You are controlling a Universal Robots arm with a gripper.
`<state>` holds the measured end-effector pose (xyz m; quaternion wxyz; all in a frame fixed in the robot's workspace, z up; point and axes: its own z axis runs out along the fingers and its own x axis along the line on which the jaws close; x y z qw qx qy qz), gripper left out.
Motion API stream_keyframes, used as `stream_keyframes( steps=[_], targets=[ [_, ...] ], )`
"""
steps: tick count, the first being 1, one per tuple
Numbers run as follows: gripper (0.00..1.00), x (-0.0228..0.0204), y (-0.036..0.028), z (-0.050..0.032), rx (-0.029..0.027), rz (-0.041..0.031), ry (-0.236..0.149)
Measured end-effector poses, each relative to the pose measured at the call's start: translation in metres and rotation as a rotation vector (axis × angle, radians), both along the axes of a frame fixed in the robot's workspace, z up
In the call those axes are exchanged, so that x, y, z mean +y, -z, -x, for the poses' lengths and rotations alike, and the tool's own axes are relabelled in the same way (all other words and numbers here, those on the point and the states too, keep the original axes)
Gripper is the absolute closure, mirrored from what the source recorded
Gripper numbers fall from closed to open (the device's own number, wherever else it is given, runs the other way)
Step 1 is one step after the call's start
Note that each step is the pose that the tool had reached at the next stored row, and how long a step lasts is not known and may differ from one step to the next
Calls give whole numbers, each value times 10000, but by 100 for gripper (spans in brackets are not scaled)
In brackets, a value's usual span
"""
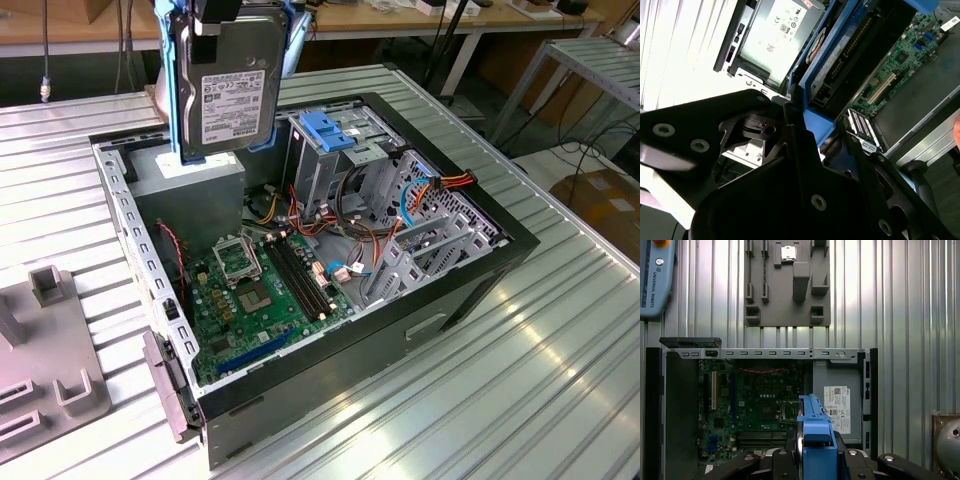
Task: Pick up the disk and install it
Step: 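Insert the disk into the insertion slot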
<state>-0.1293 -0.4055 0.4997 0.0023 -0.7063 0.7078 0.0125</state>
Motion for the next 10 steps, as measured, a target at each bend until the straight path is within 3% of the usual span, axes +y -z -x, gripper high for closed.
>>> stream_keyframes(
  steps=[1, 2, 3, 10],
  targets=[
    [63, -12, 0, 0, 0, 0, -1],
    [63, -84, 1, 0, -1, -1, 0],
    [63, -108, 1, -1, 0, 0, 0],
    [63, -195, 3, -3, 0, 0, 0]
  ],
)
